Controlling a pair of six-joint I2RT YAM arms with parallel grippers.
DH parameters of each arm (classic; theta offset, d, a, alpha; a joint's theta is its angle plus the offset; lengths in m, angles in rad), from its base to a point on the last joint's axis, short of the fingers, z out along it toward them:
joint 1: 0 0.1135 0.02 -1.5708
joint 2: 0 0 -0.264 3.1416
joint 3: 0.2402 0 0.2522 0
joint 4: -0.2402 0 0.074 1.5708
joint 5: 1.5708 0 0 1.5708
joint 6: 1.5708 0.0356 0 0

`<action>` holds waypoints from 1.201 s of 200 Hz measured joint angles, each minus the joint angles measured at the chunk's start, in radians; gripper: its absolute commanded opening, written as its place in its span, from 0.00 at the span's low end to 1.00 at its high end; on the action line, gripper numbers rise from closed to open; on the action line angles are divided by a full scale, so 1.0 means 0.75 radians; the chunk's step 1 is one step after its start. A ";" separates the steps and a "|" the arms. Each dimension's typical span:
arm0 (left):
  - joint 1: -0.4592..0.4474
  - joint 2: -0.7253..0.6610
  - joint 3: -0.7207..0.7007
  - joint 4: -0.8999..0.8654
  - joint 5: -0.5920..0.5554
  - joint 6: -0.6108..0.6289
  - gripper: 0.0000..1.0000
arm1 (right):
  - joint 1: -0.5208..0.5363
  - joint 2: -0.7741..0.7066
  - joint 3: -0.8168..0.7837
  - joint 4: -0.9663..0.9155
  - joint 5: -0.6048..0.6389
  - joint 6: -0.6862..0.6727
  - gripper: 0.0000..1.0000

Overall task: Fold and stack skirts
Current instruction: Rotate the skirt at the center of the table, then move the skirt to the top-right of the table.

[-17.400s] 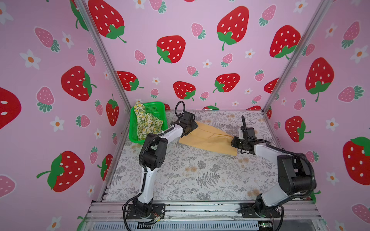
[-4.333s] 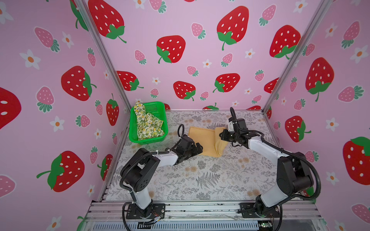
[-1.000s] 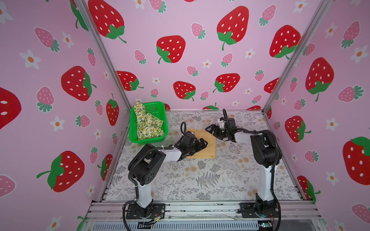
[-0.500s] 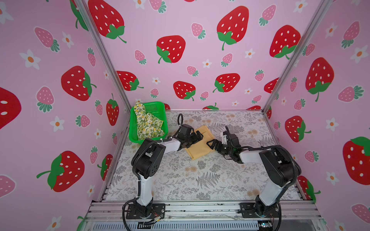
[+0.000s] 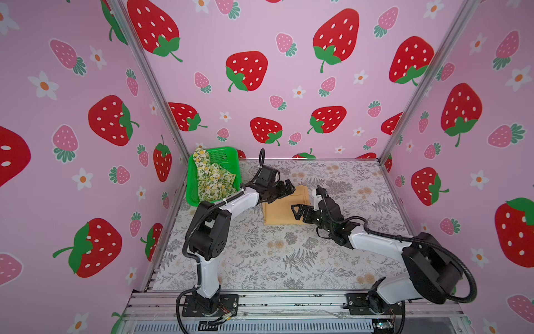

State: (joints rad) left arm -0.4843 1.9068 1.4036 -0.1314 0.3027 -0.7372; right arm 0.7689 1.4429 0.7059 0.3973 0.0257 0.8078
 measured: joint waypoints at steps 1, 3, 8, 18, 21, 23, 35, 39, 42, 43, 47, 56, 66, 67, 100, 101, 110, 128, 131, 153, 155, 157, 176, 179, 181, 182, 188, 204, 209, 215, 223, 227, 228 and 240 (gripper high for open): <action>0.000 -0.006 -0.002 0.001 0.001 -0.001 0.99 | -0.001 -0.003 0.003 -0.002 0.005 -0.003 1.00; -0.001 -0.024 -0.009 0.005 0.003 -0.003 0.99 | -0.003 -0.010 0.010 -0.006 0.013 -0.013 0.99; -0.001 -0.058 -0.025 0.013 0.007 -0.008 0.99 | -0.009 -0.024 0.026 -0.014 0.034 -0.036 1.00; -0.001 -0.133 -0.072 0.041 0.011 -0.021 0.99 | -0.022 -0.039 0.055 -0.028 0.062 -0.076 1.00; -0.001 -0.155 -0.090 0.048 0.014 -0.025 0.99 | -0.026 -0.042 0.064 -0.032 0.069 -0.092 1.00; -0.001 -0.166 -0.099 0.053 0.016 -0.028 0.99 | -0.029 -0.043 0.066 -0.033 0.072 -0.098 1.00; -0.001 -0.232 -0.178 0.097 0.019 -0.046 0.99 | -0.057 -0.042 0.084 -0.044 0.088 -0.138 1.00; -0.001 -0.249 -0.210 0.117 0.020 -0.054 0.99 | -0.066 -0.040 0.086 -0.048 0.090 -0.148 1.00; -0.001 -0.258 -0.228 0.124 0.021 -0.059 0.99 | -0.073 -0.039 0.087 -0.052 0.093 -0.158 1.00; -0.001 -0.263 -0.241 0.132 0.022 -0.064 0.99 | -0.077 -0.037 0.087 -0.055 0.093 -0.163 1.00; -0.001 -0.274 -0.274 0.148 0.021 -0.069 0.99 | -0.090 -0.034 0.089 -0.063 0.095 -0.172 1.00; -0.001 -0.283 -0.349 0.181 0.023 -0.088 0.99 | -0.116 -0.019 0.092 -0.075 0.094 -0.195 1.00; -0.001 -0.281 -0.428 0.211 0.025 -0.105 0.99 | -0.145 0.005 0.099 -0.091 0.092 -0.215 1.00; -0.001 -0.280 -0.435 0.213 0.025 -0.106 0.99 | -0.148 0.006 0.100 -0.091 0.092 -0.217 1.00; -0.001 -0.214 -0.611 0.275 0.027 -0.151 0.99 | -0.218 0.120 0.167 -0.144 0.080 -0.288 1.00; -0.001 -0.212 -0.614 0.277 0.027 -0.152 0.99 | -0.219 0.122 0.168 -0.145 0.080 -0.289 1.00; 0.000 -0.199 -0.635 0.302 0.027 -0.160 0.99 | -0.230 0.153 0.193 -0.158 0.077 -0.310 1.00; 0.000 -0.199 -0.646 0.343 0.029 -0.170 0.99 | -0.242 0.221 0.252 -0.183 0.062 -0.350 1.00; 0.000 -0.199 -0.649 0.350 0.027 -0.171 0.99 | -0.244 0.236 0.266 -0.188 0.058 -0.357 1.00; 0.000 -0.204 -0.671 0.382 0.026 -0.175 1.00 | -0.253 0.340 0.354 -0.224 0.033 -0.396 0.99; 0.000 -0.205 -0.672 0.384 0.026 -0.175 1.00 | -0.253 0.352 0.362 -0.227 0.028 -0.399 0.99; 0.000 -0.207 -0.674 0.384 0.026 -0.175 1.00 | -0.253 0.364 0.370 -0.232 0.025 -0.403 0.98; 0.001 -0.232 -0.681 0.372 0.022 -0.173 0.99 | -0.255 0.470 0.444 -0.269 -0.003 -0.422 0.95; 0.002 -0.239 -0.681 0.365 0.019 -0.173 0.99 | -0.255 0.485 0.454 -0.275 -0.008 -0.423 0.95; 0.002 -0.242 -0.681 0.362 0.018 -0.172 0.99 | -0.255 0.496 0.461 -0.279 -0.009 -0.425 0.94; 0.002 -0.247 -0.681 0.358 0.017 -0.171 0.99 | -0.255 0.505 0.466 -0.282 -0.011 -0.427 0.94; 0.003 -0.263 -0.681 0.343 0.015 -0.169 0.99 | -0.255 0.536 0.484 -0.294 -0.019 -0.432 0.93; 0.007 -0.328 -0.675 0.282 -0.002 -0.155 0.99 | -0.255 0.608 0.517 -0.323 -0.045 -0.446 0.91; 0.007 -0.346 -0.667 0.257 -0.008 -0.150 0.99 | -0.255 0.627 0.522 -0.329 -0.052 -0.448 0.91; 0.009 -0.367 -0.649 0.226 -0.012 -0.138 0.99 | -0.255 0.644 0.526 -0.337 -0.060 -0.448 0.91; 0.010 -0.390 -0.620 0.192 -0.022 -0.128 0.99 | -0.255 0.664 0.532 -0.350 -0.069 -0.448 0.91; 0.011 -0.397 -0.605 0.180 -0.024 -0.121 0.99 | -0.255 0.670 0.534 -0.355 -0.073 -0.448 0.90; 0.011 -0.400 -0.598 0.174 -0.026 -0.120 0.99 | -0.255 0.672 0.534 -0.356 -0.074 -0.447 0.90; 0.014 -0.421 -0.551 0.144 -0.036 -0.103 0.99 | -0.254 0.680 0.539 -0.361 -0.082 -0.448 0.90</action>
State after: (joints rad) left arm -0.4740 1.5913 0.9901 -0.0235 0.2760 -0.8143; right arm 0.5785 1.9526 1.1103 0.1268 -0.0357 0.4721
